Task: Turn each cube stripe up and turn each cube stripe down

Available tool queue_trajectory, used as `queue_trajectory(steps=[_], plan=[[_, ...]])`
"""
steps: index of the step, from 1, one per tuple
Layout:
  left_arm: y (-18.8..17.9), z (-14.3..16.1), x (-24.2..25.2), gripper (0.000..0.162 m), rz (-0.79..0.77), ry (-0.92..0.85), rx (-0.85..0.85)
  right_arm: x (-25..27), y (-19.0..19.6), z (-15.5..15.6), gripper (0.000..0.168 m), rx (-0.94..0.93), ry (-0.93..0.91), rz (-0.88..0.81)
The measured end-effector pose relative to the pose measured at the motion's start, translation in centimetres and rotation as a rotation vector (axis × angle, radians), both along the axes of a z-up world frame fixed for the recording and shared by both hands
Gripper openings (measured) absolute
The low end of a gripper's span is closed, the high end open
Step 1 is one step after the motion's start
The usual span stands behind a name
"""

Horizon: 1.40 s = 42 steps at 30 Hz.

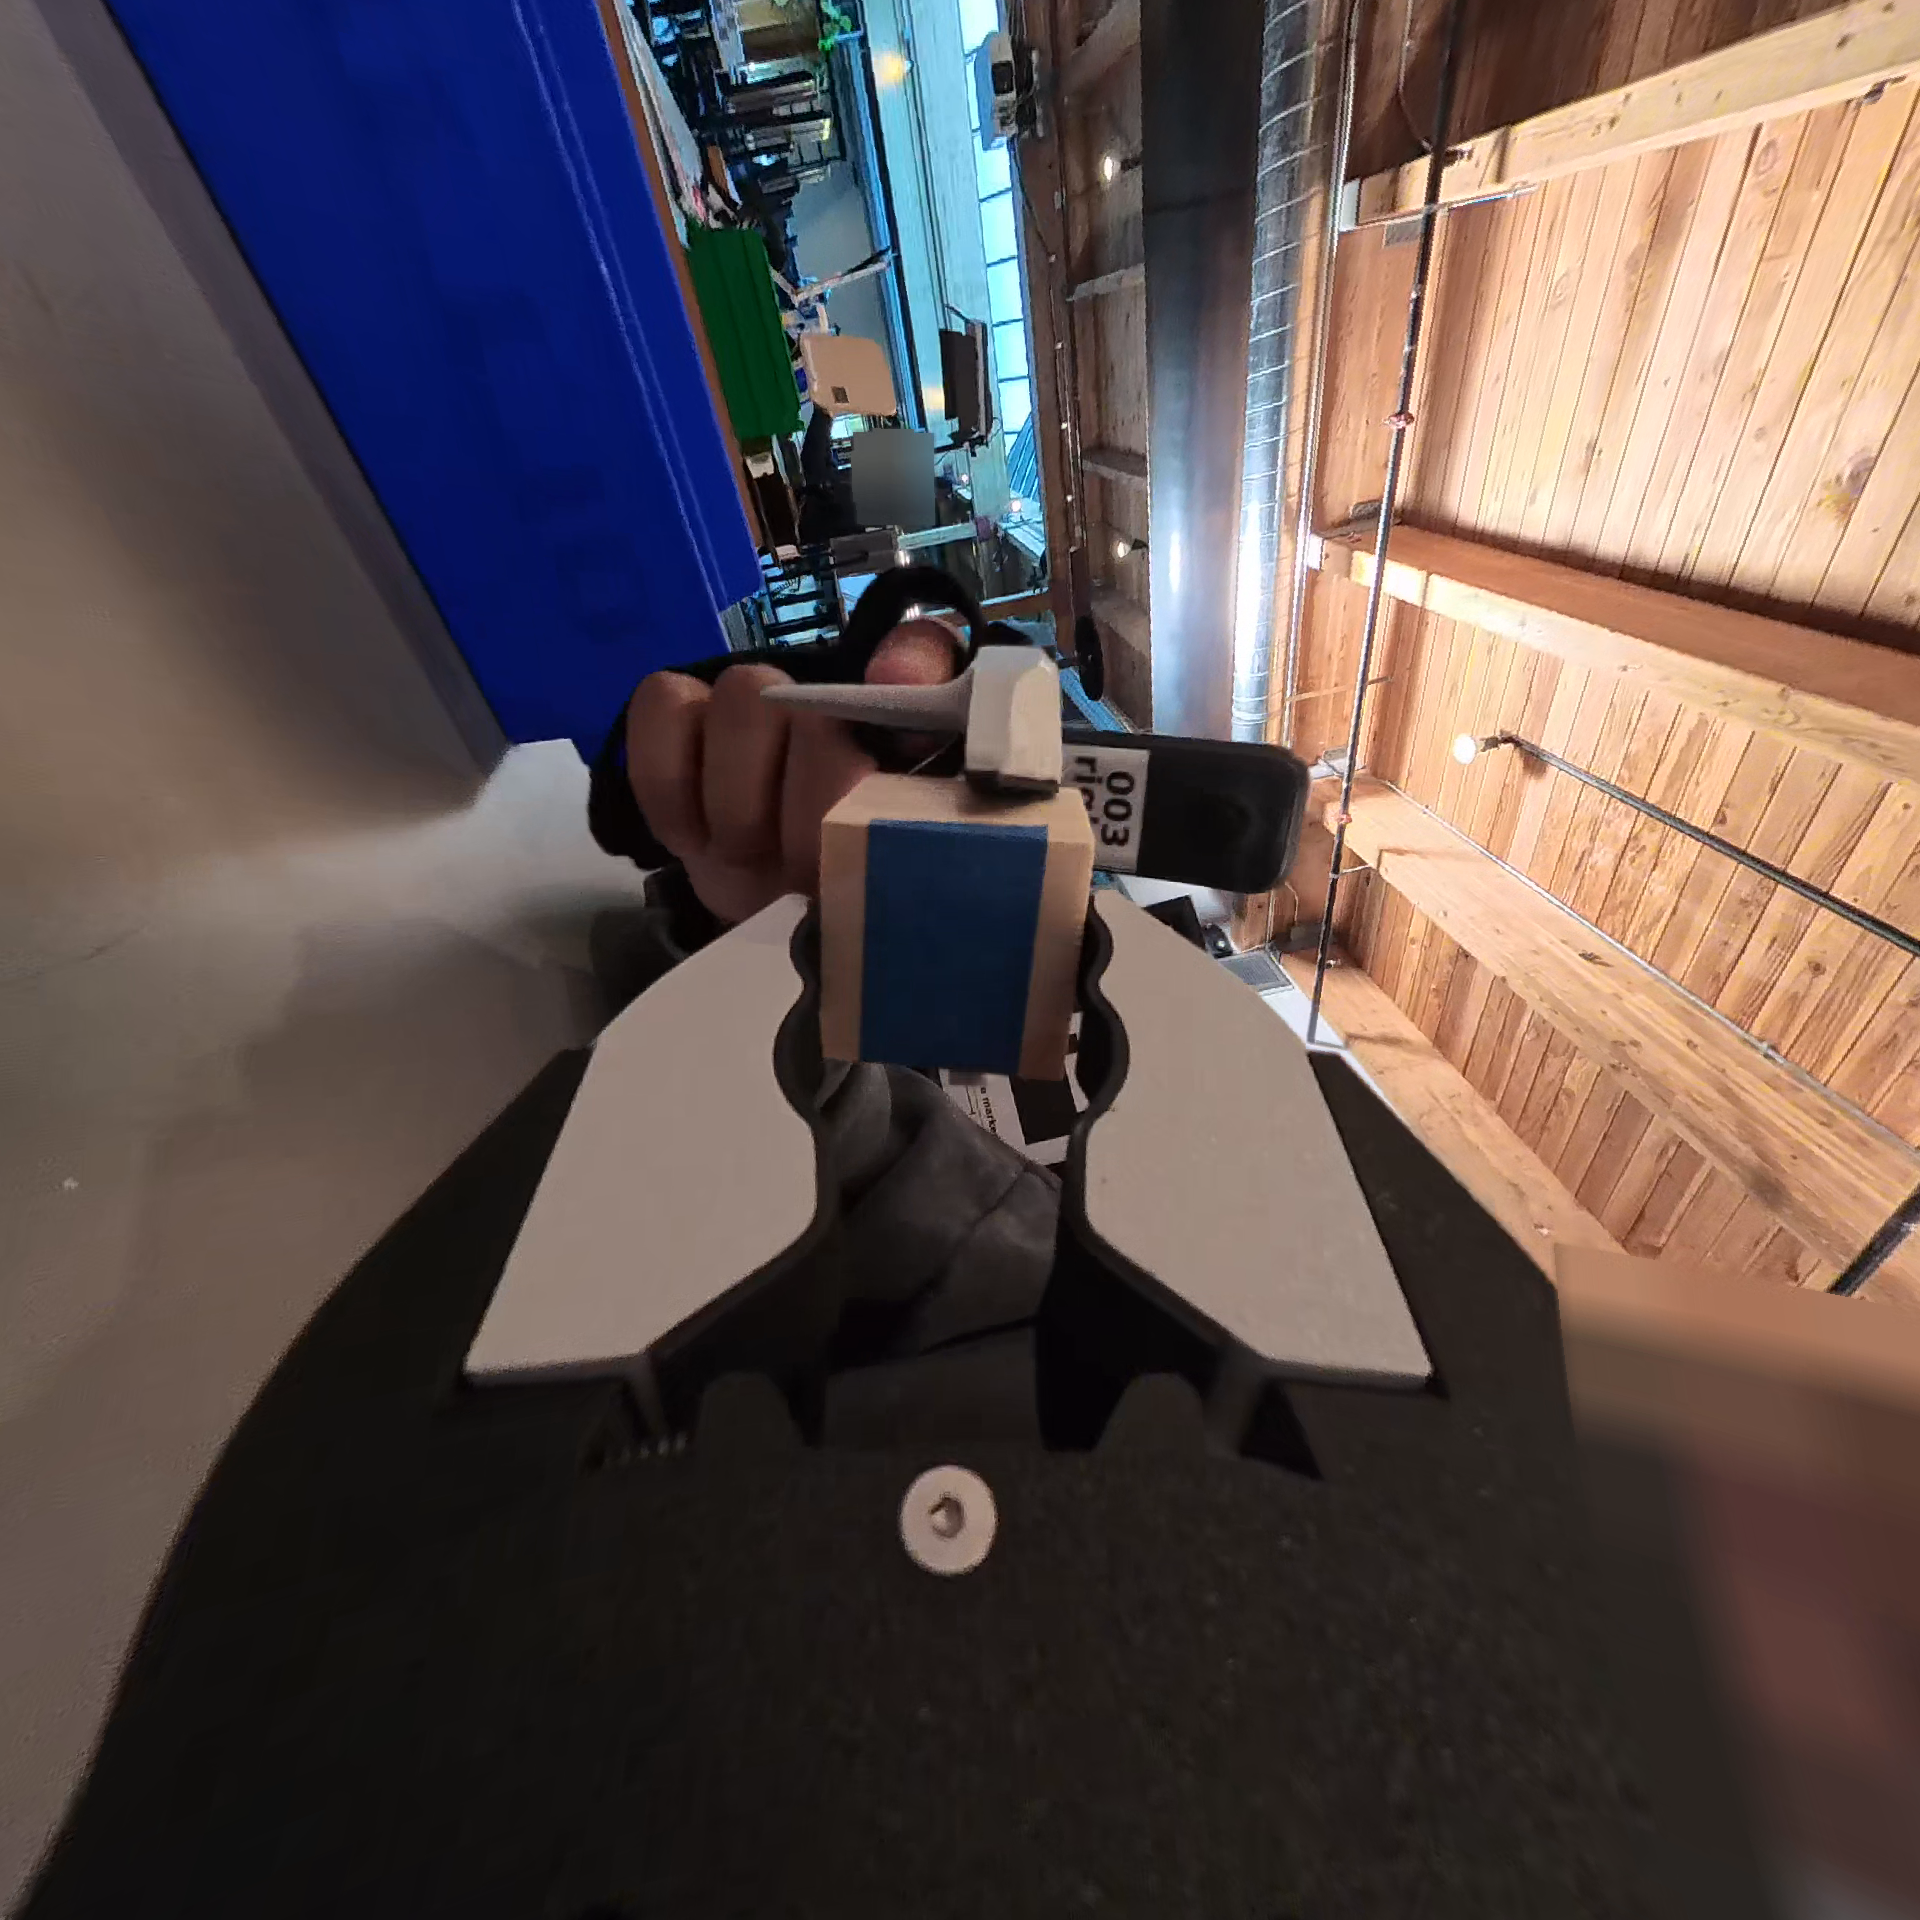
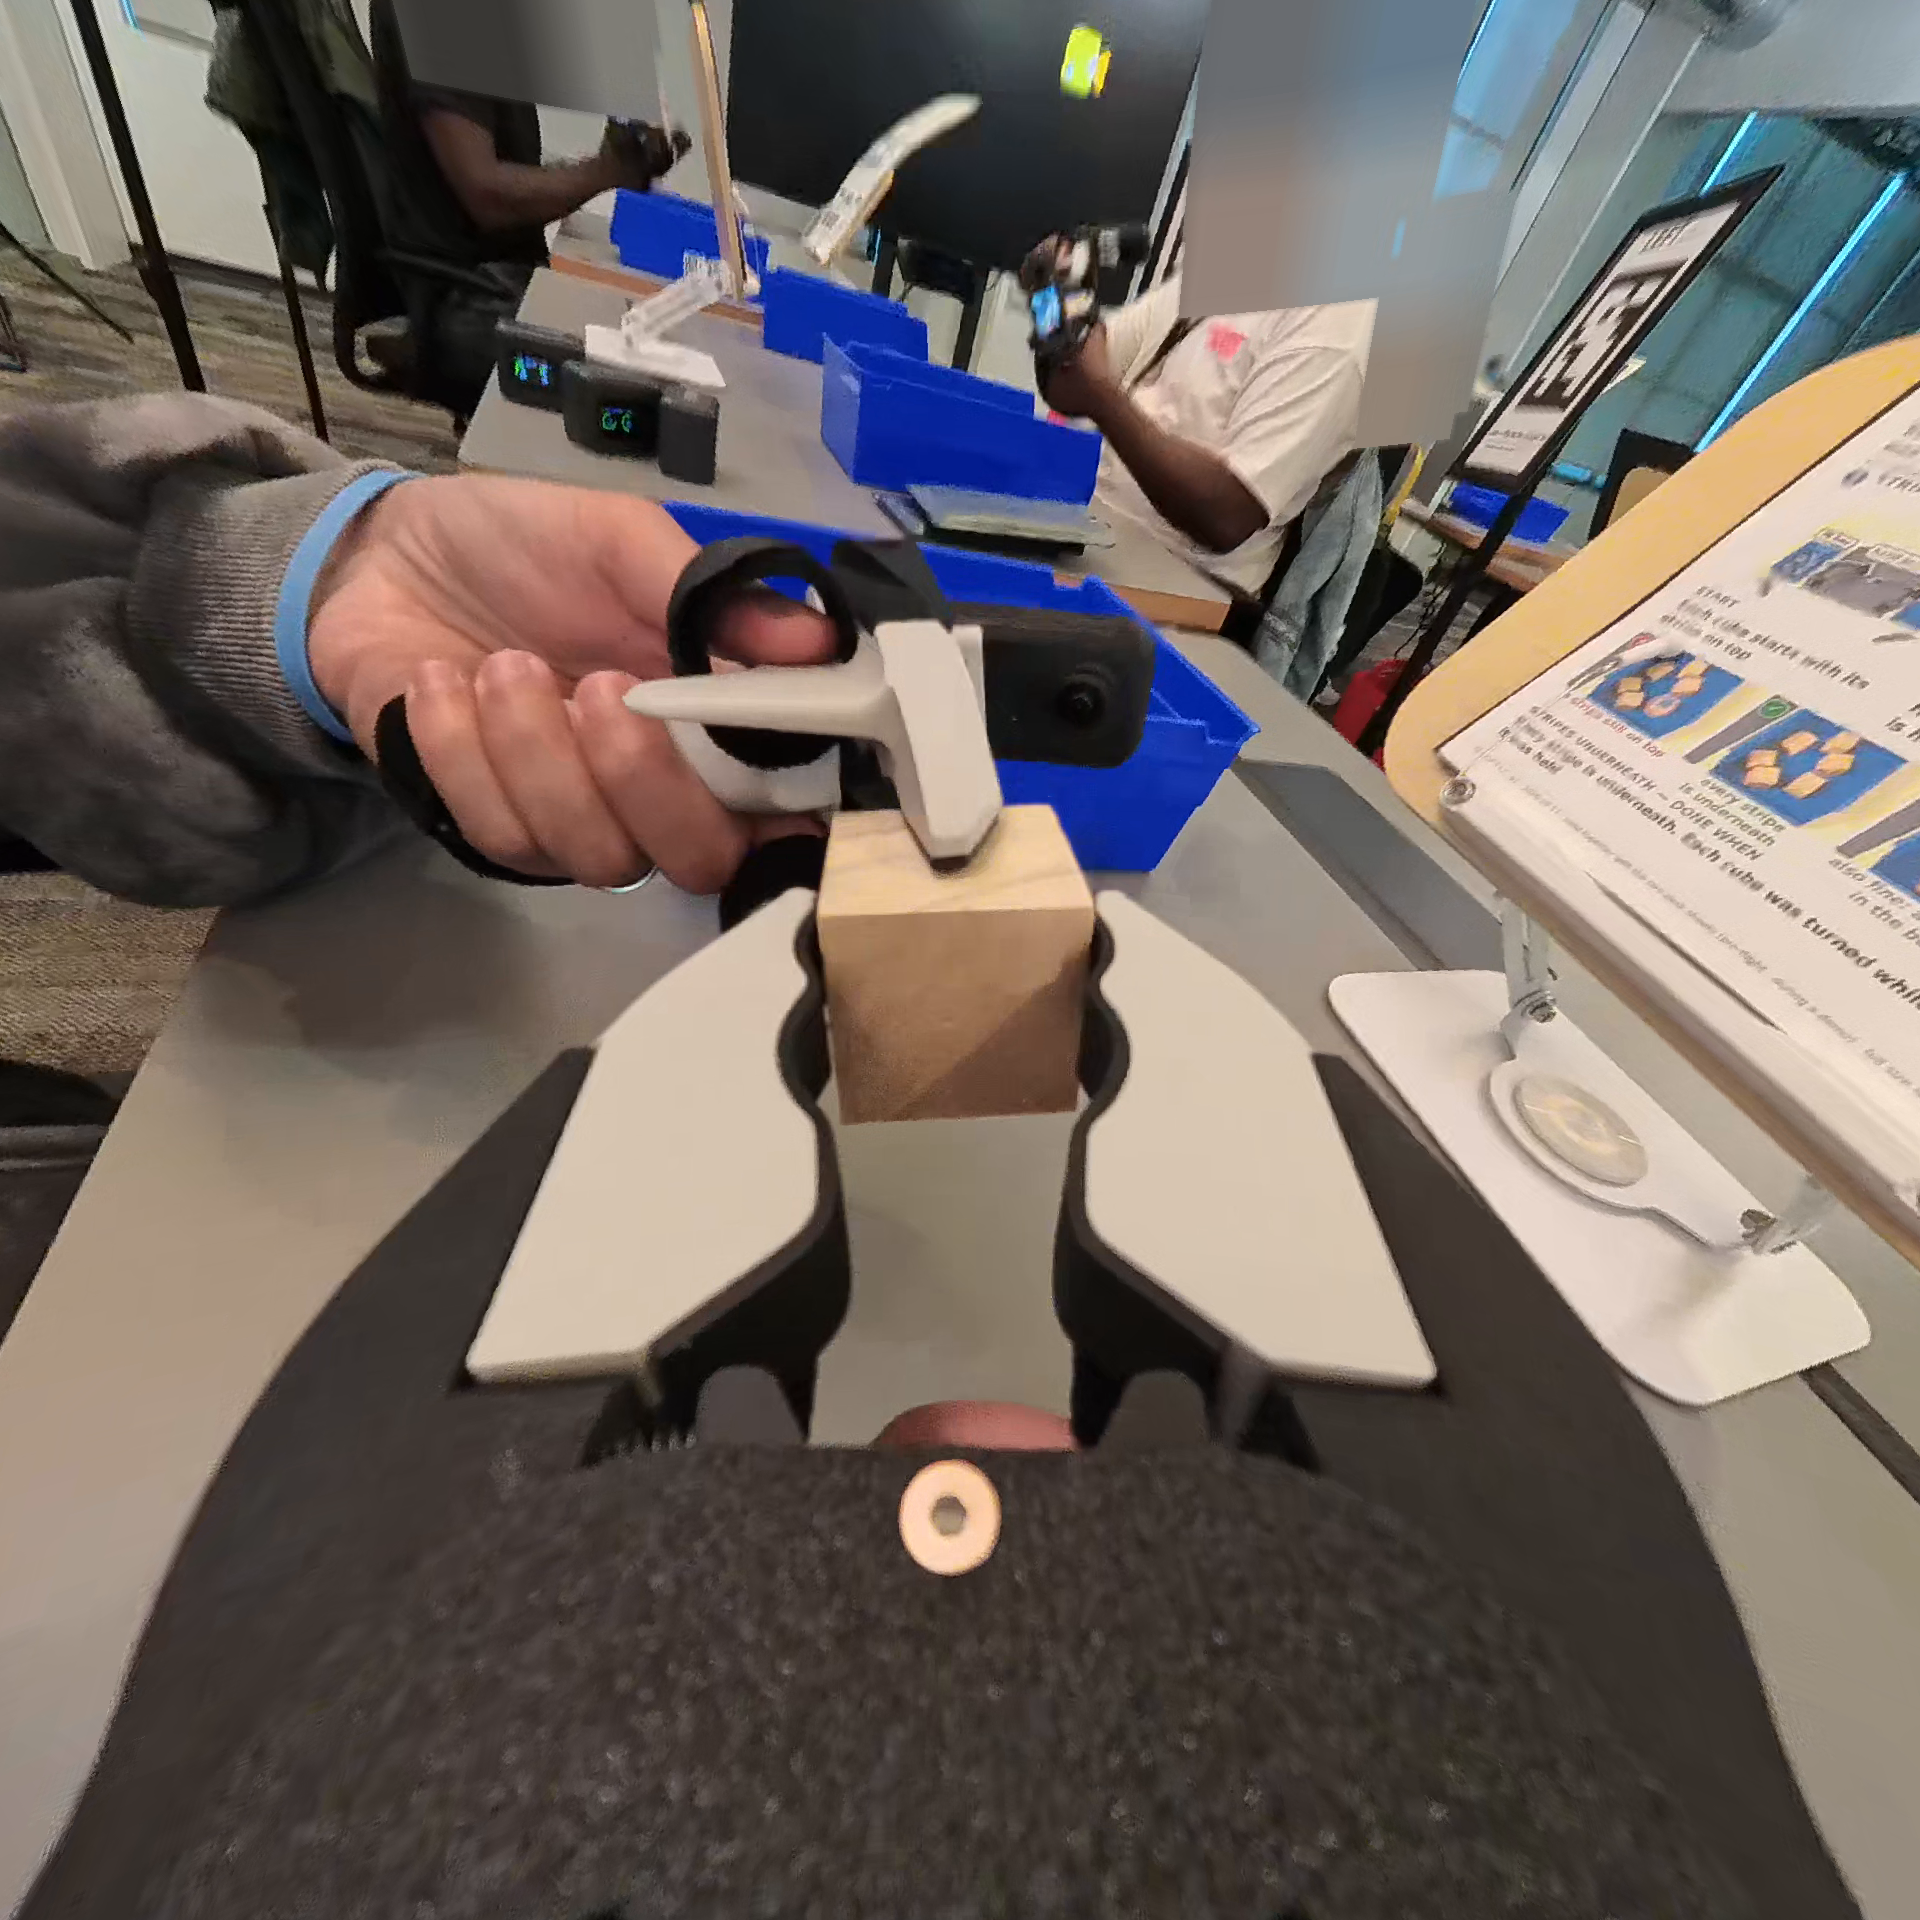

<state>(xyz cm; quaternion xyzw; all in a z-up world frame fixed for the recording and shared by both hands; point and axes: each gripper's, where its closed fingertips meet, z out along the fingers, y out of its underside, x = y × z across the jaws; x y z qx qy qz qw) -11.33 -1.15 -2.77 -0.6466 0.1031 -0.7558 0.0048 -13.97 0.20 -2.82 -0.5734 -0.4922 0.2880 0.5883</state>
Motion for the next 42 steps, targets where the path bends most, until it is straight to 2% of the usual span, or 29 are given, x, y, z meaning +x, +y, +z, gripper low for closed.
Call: queue_trajectory(steps=[5, 6, 8, 10, 14, 17, 20, 23, 26, 30, 36, 42], plan=[[-0.8, 0.3, 0.5, 0.045, -0.052, -0.057, -0.014, 0.7, -0.5, 0.0, 0.045, -0.031, -0.010, 0.025], [-0.8, 0.5, 0.4, 0.050, -0.048, -0.052, 0.013, 1.1, -0.4, 0.3, 0.045, -0.025, -0.005, 0.013], [-0.1, 0.8, -0.3, 0.065, 0.007, -0.013, 0.096, 2.1, -0.3, 1.1, 0.045, -0.011, 0.007, -0.007], [0.9, 1.4, -1.7, 0.066, 0.106, 0.030, 0.208, 3.6, 0.0, 2.1, 0.045, -0.020, 0.003, -0.048], [1.8, 0.2, -4.8, 0.069, 0.325, 0.238, 0.513, 10.1, 2.3, 5.7, 0.045, -0.010, -0.028, -0.297], [-0.2, -3.1, -6.0, 0.068, 0.376, 0.419, 0.748, 17.8, 3.9, 7.5, 0.046, -0.067, -0.070, -0.567], [-1.8, -5.6, -7.3, 0.063, 0.460, 0.563, 0.953, 26.7, 4.8, 4.8, 0.045, -0.270, -0.199, -0.890], [-2.9, -5.9, -6.9, 0.062, 0.449, 0.612, 0.997, 33.3, 4.3, -0.6, 0.045, -0.585, -0.302, -1.099], [-4.0, -5.8, -5.9, 0.062, 0.394, 0.570, 0.973, 35.7, 3.1, -6.3, 0.046, -0.902, -0.386, -1.161], [-4.0, -7.4, -5.6, 0.062, 0.349, 0.621, 0.971, 36.9, 1.2, -12.0, 0.046, -1.190, -0.502, -1.216], [-4.2, -8.2, -5.2, 0.063, 0.303, 0.623, 0.945, 37.7, 0.7, -14.9, 0.046, -1.297, -0.551, -1.235], [-4.2, -8.6, -5.0, 0.064, 0.281, 0.629, 0.937, 38.1, 1.2, -15.2, 0.047, -1.266, -0.551, -1.240]])
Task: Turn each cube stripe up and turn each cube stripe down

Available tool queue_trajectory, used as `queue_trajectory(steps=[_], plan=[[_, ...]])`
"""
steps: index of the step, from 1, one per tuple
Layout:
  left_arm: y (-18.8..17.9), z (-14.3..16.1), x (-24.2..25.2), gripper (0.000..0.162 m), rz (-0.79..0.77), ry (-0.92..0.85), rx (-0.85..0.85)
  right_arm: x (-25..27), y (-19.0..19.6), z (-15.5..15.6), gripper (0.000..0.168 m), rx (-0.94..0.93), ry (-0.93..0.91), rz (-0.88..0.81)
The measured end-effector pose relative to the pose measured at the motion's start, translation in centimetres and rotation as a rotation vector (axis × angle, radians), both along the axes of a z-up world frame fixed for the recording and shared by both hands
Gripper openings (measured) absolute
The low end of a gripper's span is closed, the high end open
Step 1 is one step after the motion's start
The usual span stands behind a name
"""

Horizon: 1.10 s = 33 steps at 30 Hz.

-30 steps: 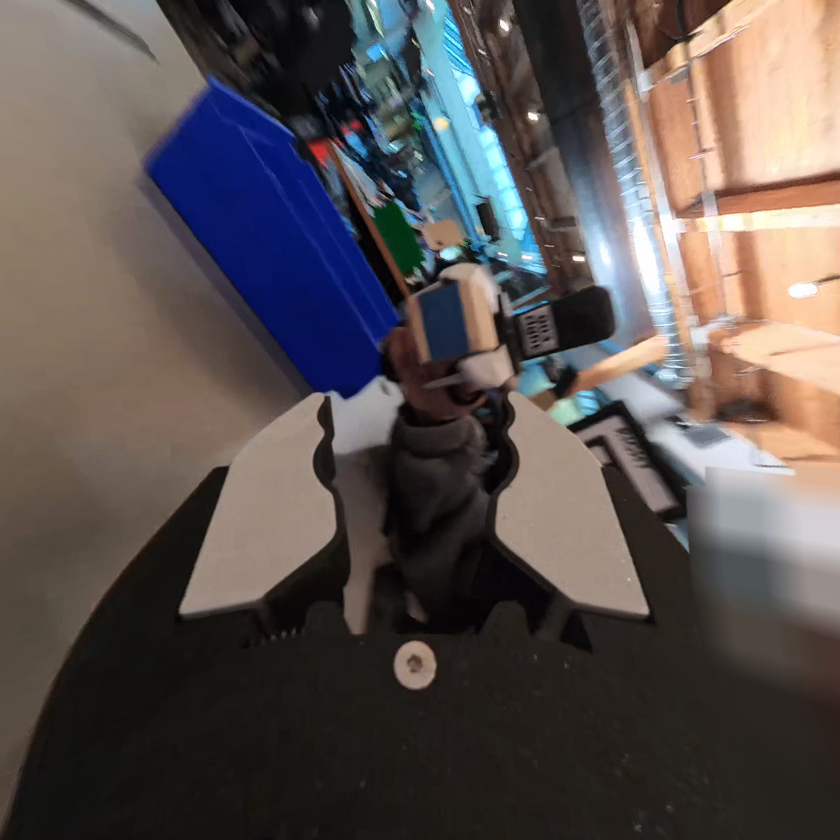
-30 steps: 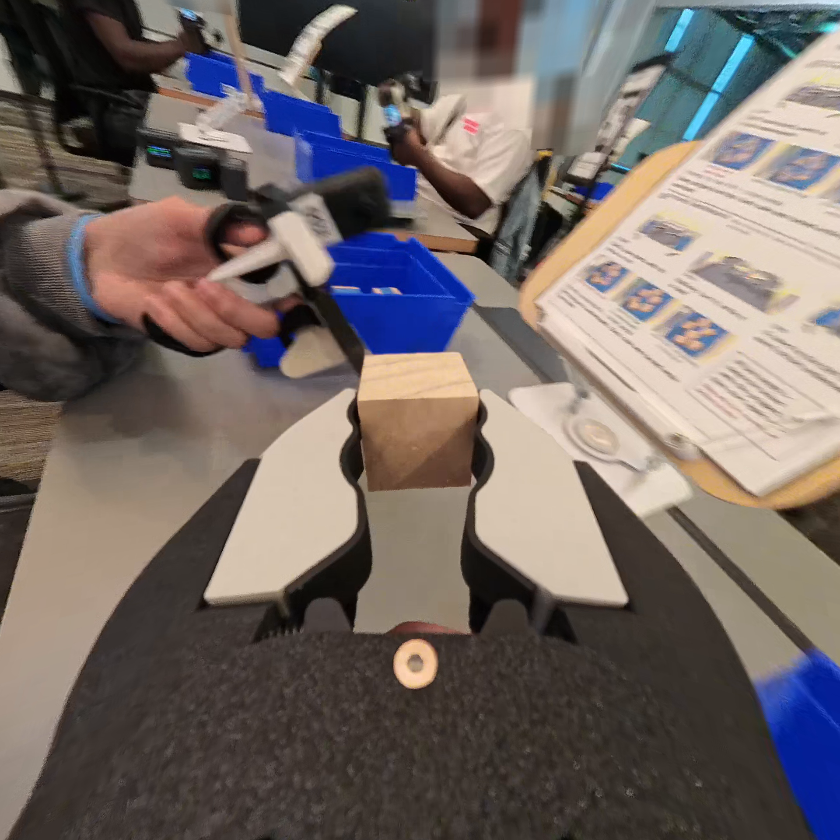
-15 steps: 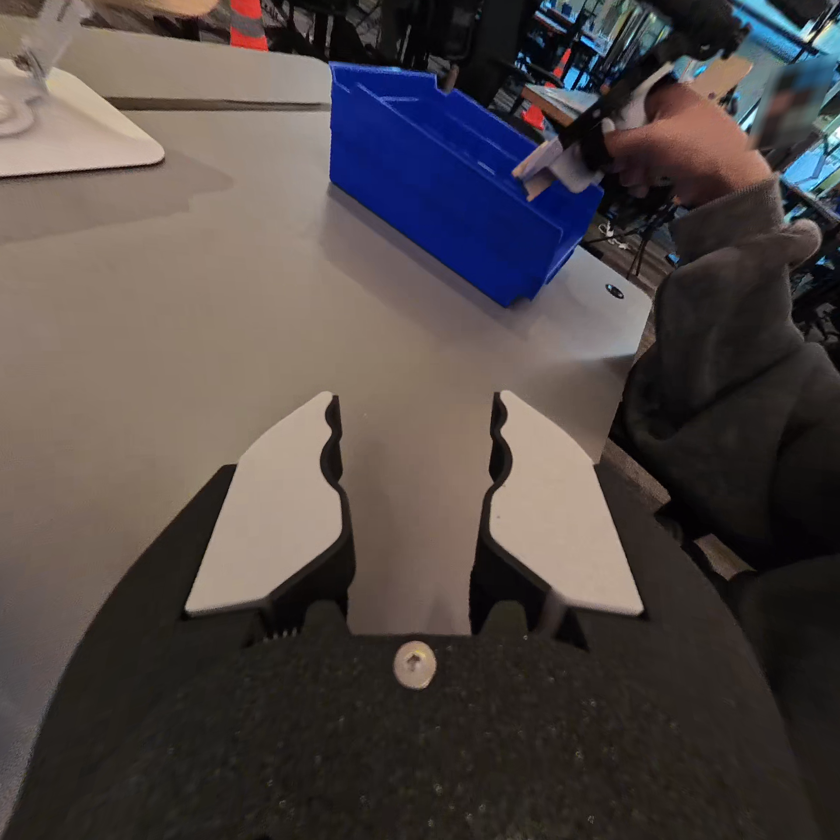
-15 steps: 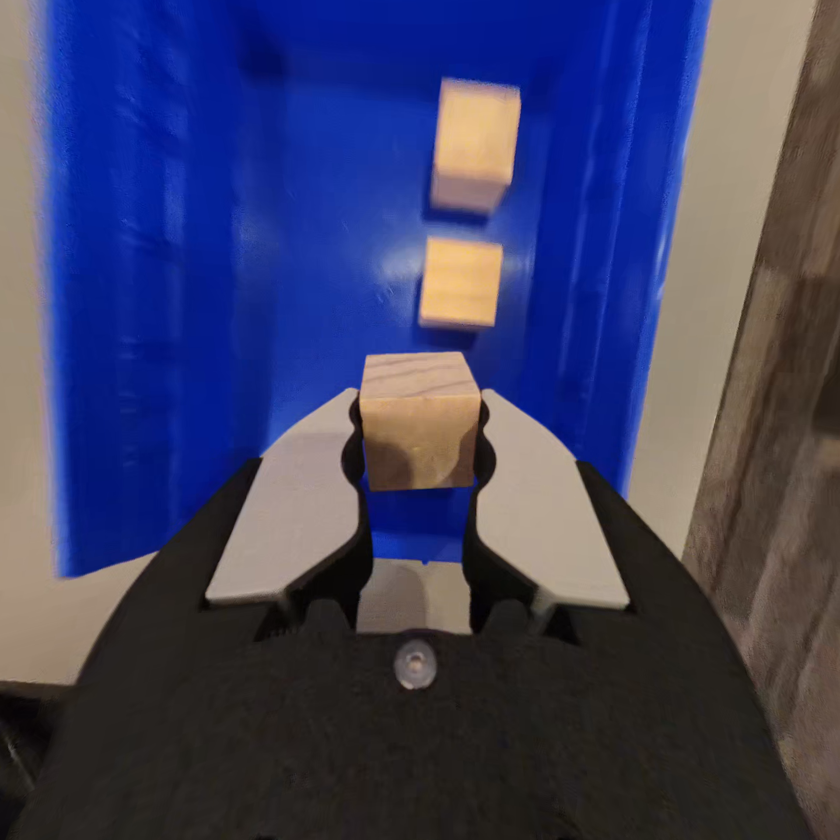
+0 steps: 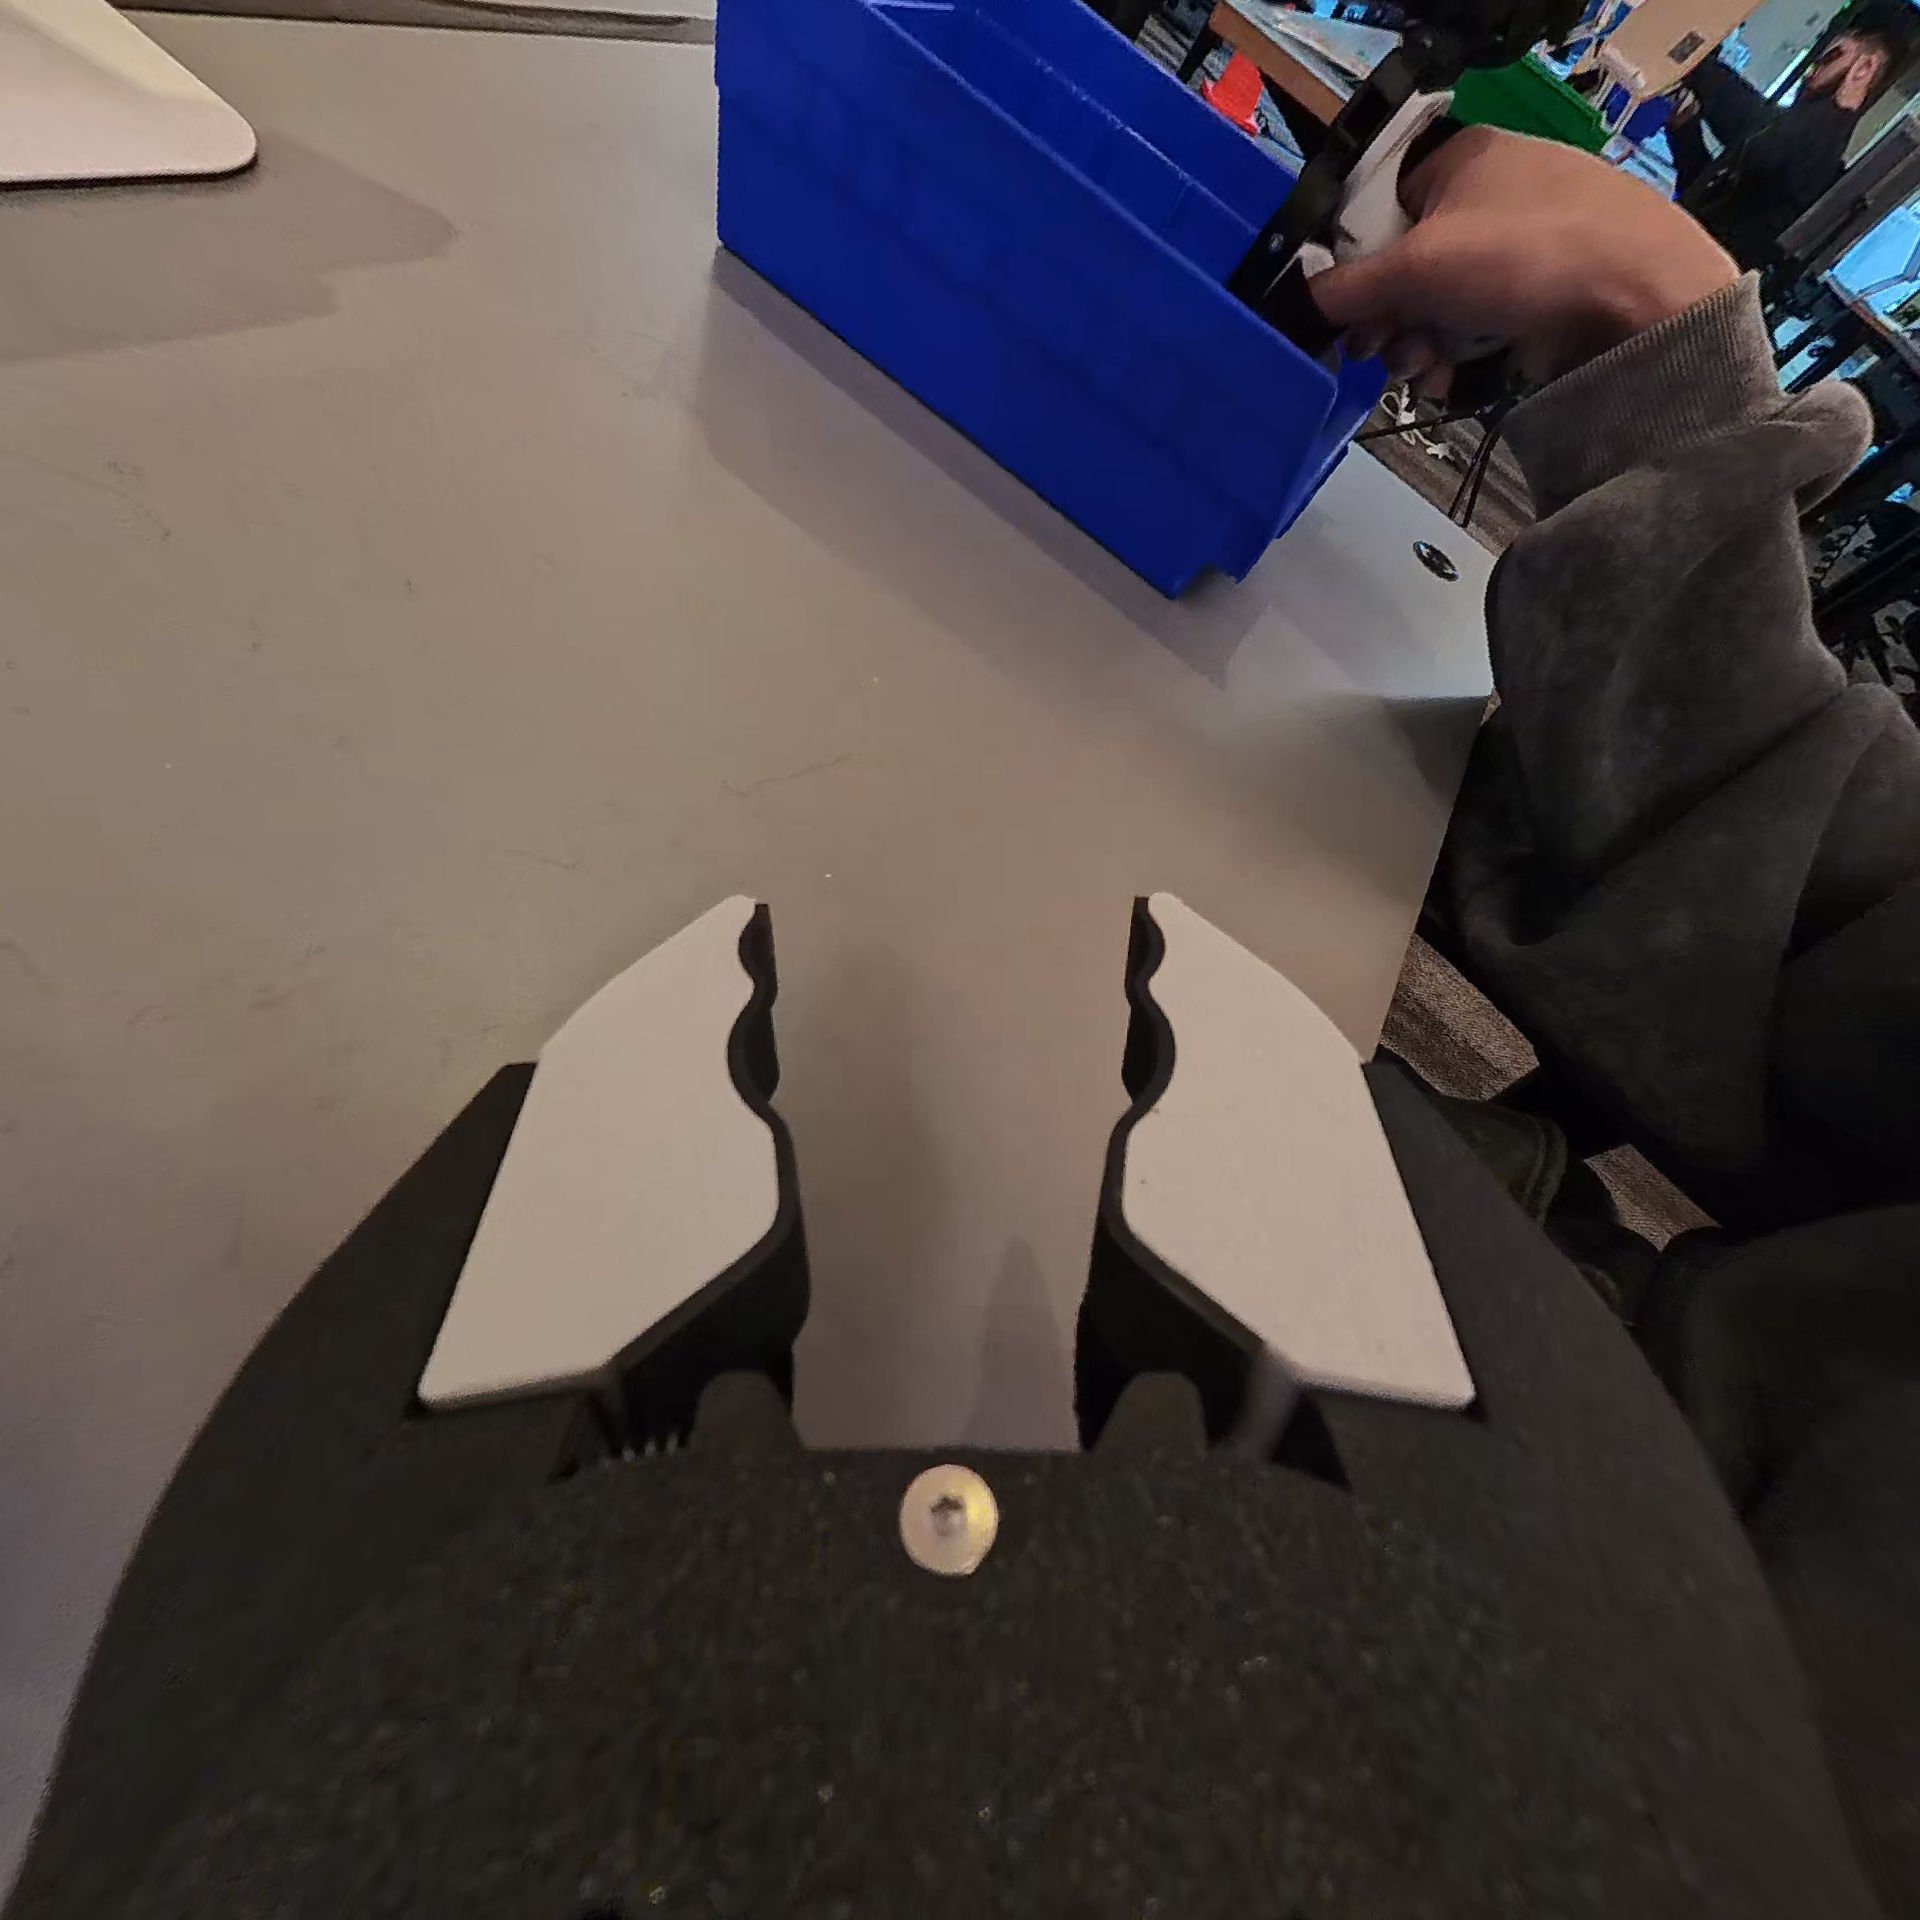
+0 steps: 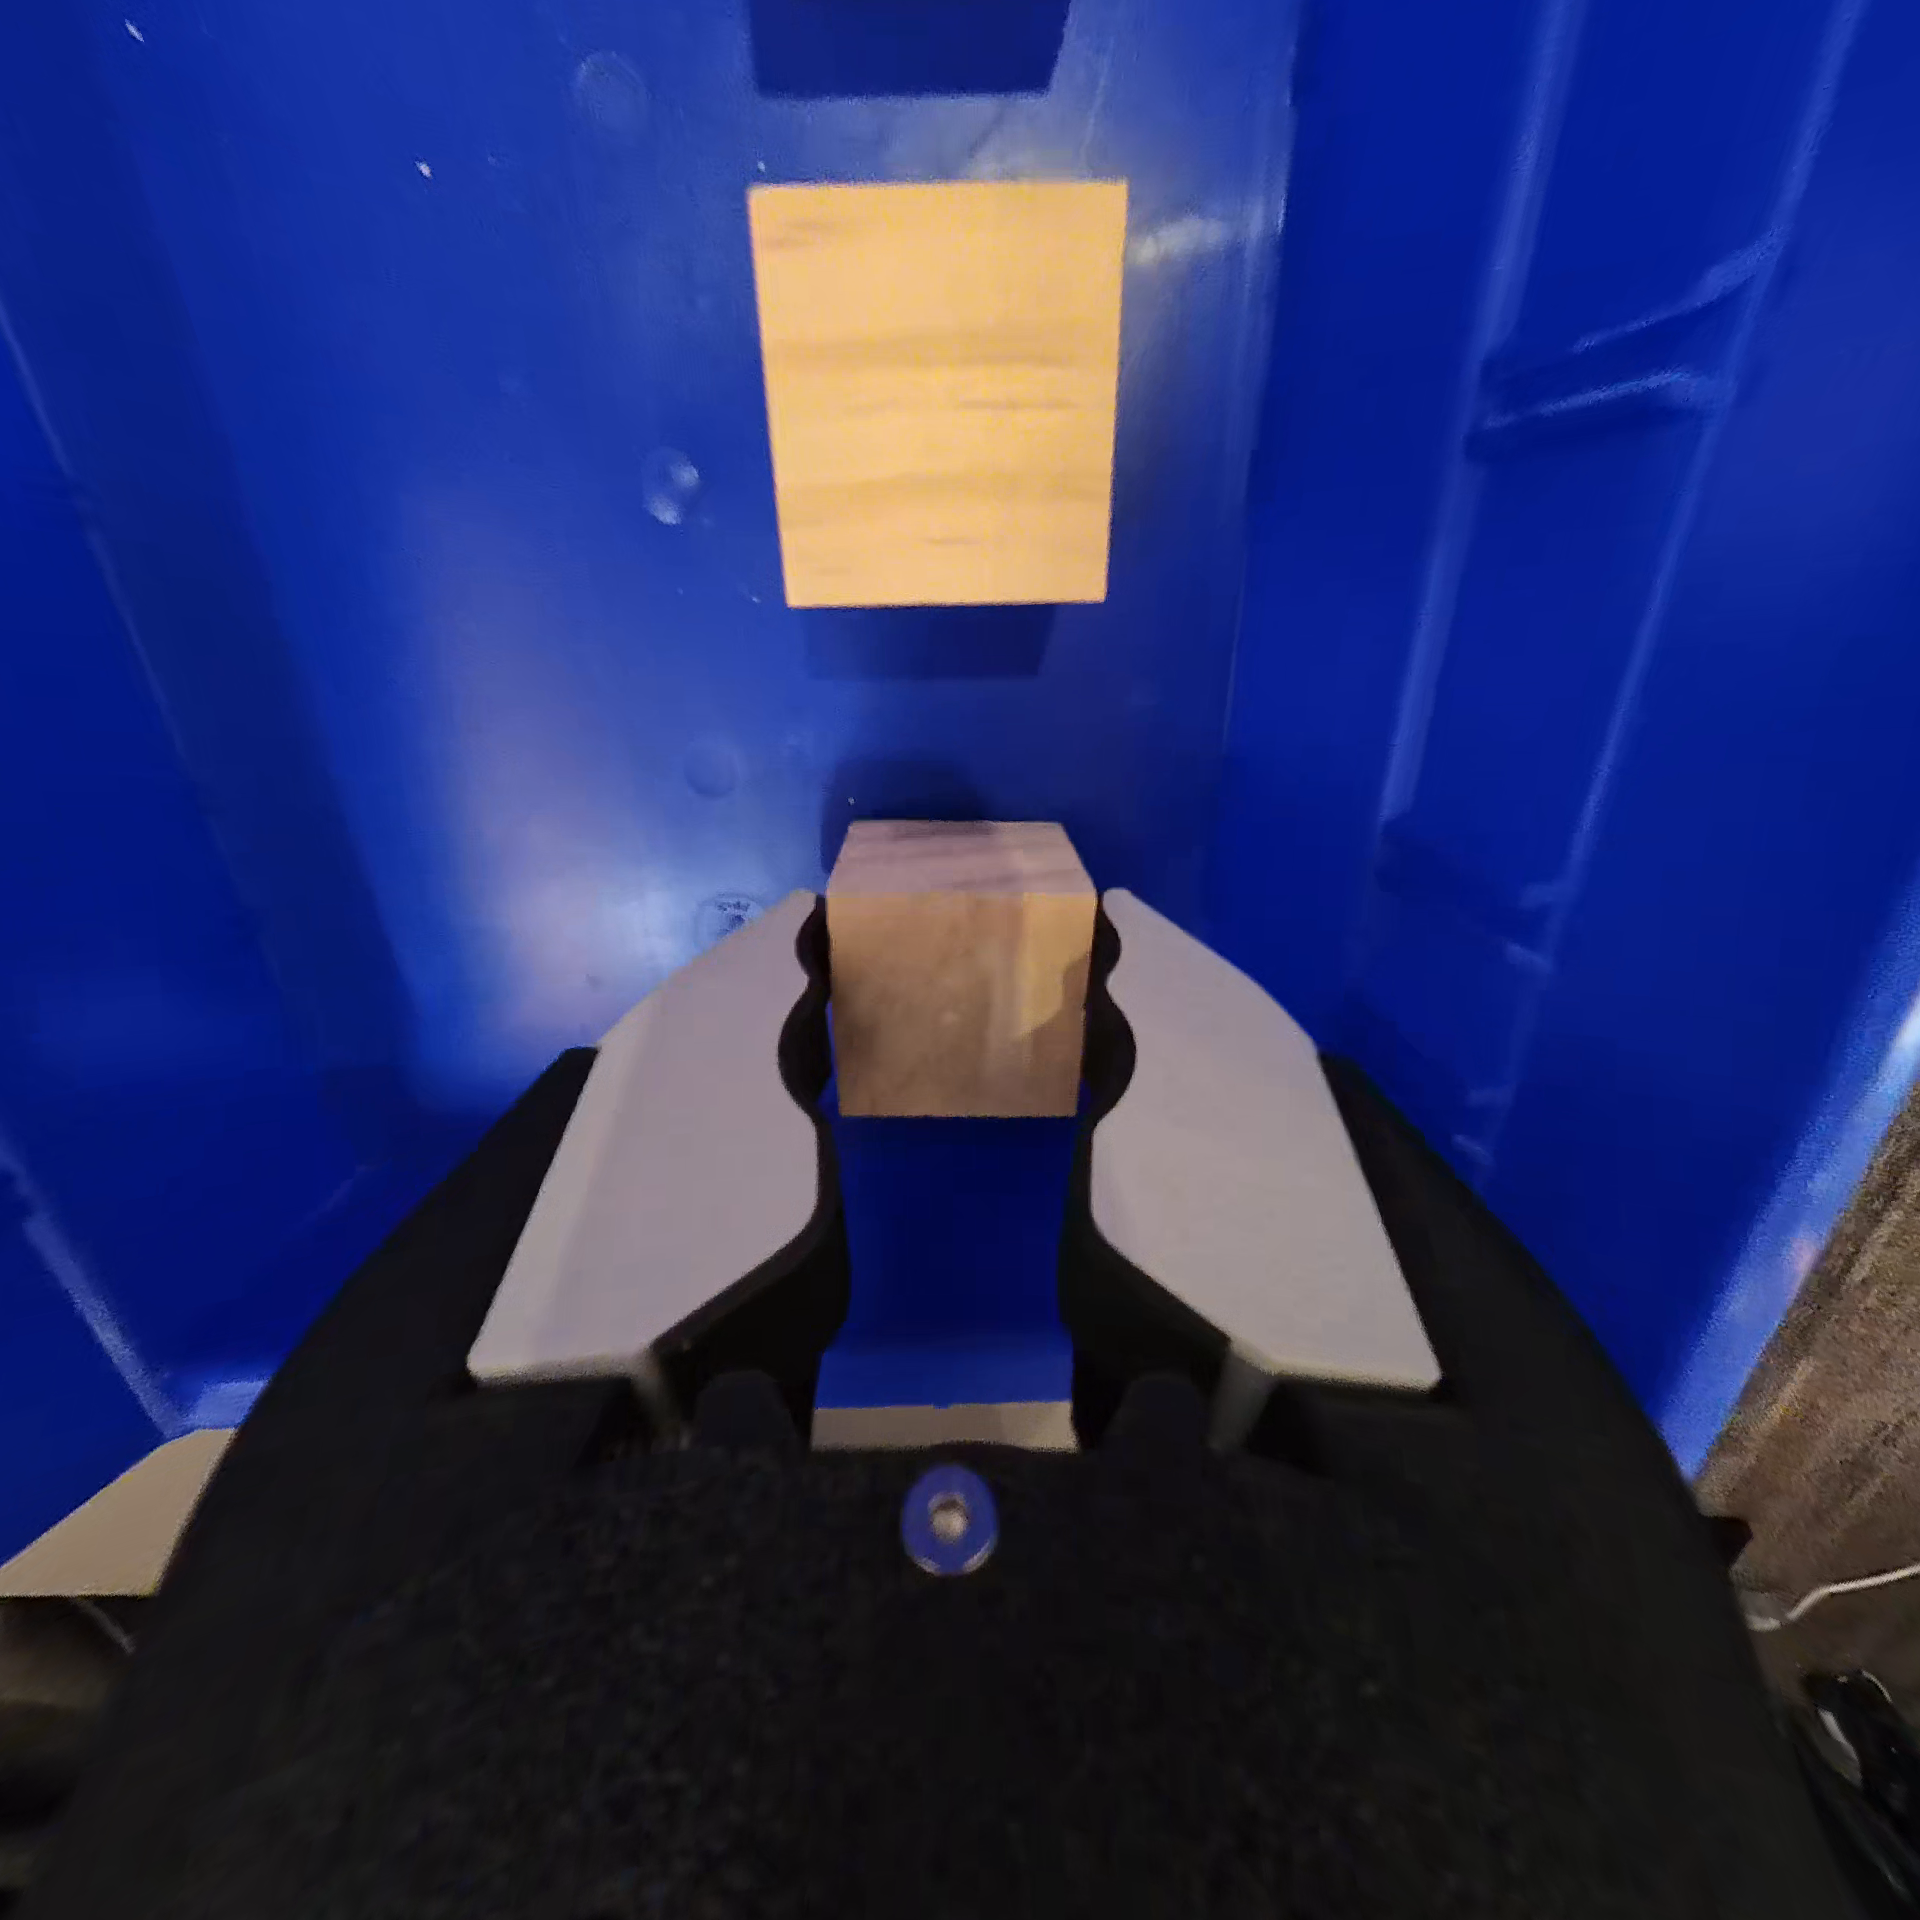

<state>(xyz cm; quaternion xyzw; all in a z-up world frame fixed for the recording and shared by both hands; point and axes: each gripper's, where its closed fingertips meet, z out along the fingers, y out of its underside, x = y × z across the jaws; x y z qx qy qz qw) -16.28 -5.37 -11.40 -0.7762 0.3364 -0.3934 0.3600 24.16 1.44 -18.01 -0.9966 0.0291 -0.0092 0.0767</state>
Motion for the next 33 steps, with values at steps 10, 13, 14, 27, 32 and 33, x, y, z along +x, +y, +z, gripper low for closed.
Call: queue_trajectory(steps=[10, 13, 14, 27, 32, 33], plan=[[0.5, 0.2, -0.3, 0.065, 0.019, 0.003, 0.009, -7.7, 4.1, 13.5, 0.065, 0.673, 0.028, 0.276], [0.6, 0.3, -0.4, 0.065, 0.025, 0.006, 0.011, -17.3, 3.6, 18.4, 0.075, 1.035, 0.222, 0.531], [0.6, 0.3, -0.5, 0.065, 0.031, 0.008, 0.014, -20.5, 2.9, 18.9, 0.072, 1.098, 0.318, 0.594], [1.4, 2.6, -3.0, 0.063, 0.098, 0.035, 0.017, -35.7, -0.8, 10.0, 0.063, 1.143, 0.666, 0.818], [7.9, 6.4, -13.7, 0.067, 0.380, 0.281, 0.083, -34.2, 0.1, 9.5, 0.061, 1.133, 0.735, 0.741], [9.5, 6.5, -16.4, 0.068, 0.437, 0.342, 0.052, -34.0, 0.1, 9.3, 0.061, 1.125, 0.748, 0.737]])
